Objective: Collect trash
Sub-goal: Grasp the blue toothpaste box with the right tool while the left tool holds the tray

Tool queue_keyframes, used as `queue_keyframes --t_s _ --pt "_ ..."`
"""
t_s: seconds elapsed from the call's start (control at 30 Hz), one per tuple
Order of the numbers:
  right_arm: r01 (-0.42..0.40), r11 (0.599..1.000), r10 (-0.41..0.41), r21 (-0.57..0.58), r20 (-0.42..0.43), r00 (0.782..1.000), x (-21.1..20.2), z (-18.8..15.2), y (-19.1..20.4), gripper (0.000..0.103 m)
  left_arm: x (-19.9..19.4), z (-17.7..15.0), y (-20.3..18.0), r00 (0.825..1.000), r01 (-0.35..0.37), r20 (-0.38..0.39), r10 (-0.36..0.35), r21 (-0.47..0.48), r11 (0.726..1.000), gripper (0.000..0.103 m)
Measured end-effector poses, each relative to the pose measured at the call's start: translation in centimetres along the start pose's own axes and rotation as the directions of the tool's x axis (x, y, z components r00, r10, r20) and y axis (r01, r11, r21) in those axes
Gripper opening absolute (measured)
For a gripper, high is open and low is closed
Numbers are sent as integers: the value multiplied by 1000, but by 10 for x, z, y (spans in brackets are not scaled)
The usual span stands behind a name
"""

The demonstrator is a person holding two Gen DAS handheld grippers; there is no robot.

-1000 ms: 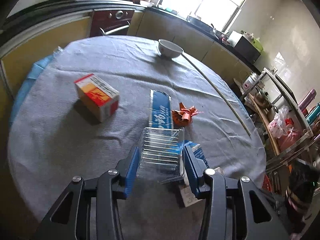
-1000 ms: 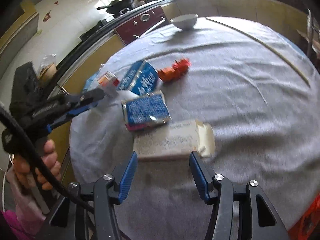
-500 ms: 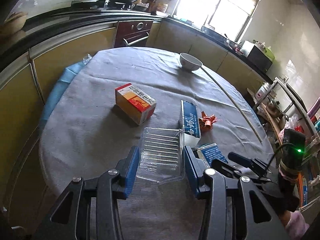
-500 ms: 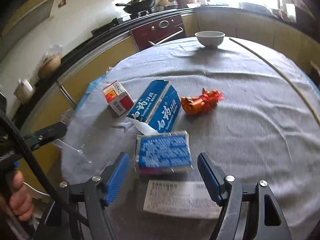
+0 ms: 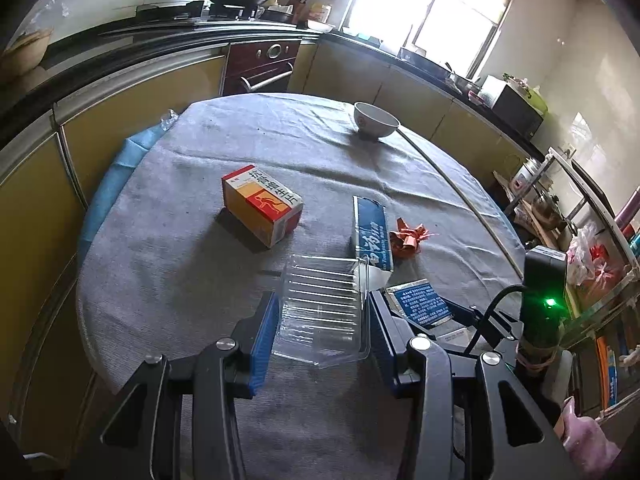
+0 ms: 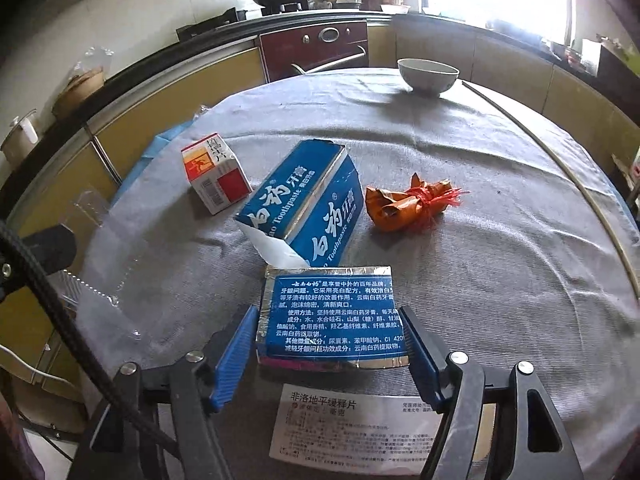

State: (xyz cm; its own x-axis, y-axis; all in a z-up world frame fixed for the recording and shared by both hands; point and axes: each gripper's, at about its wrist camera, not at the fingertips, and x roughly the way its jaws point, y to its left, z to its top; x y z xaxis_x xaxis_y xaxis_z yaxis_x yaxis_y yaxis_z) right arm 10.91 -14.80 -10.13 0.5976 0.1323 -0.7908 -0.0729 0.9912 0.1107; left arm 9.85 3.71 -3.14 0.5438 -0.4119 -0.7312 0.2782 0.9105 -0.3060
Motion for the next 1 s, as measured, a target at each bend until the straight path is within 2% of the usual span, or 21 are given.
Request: queue_keyframes --t_s 0.17,0.4,0.63,1.0 --pt "-45 998 43 37 53 998 -23 -2 -9 72 -5 0 -11 1000 -4 7 4 19 1000 47" --pt "-60 995 51 85 115 992 -62 -12 -29 72 -18 -2 -32 1000 -15 25 13 56 998 47" --pt "-38 990 16 132 169 986 -101 -30 -52 72 -33 -8 -63 999 -21 48 15 119 993 47" --pt "22 986 -67 167 267 961 -164 -62 -80 72 -51 -23 -116 998 2 57 -15 214 977 47"
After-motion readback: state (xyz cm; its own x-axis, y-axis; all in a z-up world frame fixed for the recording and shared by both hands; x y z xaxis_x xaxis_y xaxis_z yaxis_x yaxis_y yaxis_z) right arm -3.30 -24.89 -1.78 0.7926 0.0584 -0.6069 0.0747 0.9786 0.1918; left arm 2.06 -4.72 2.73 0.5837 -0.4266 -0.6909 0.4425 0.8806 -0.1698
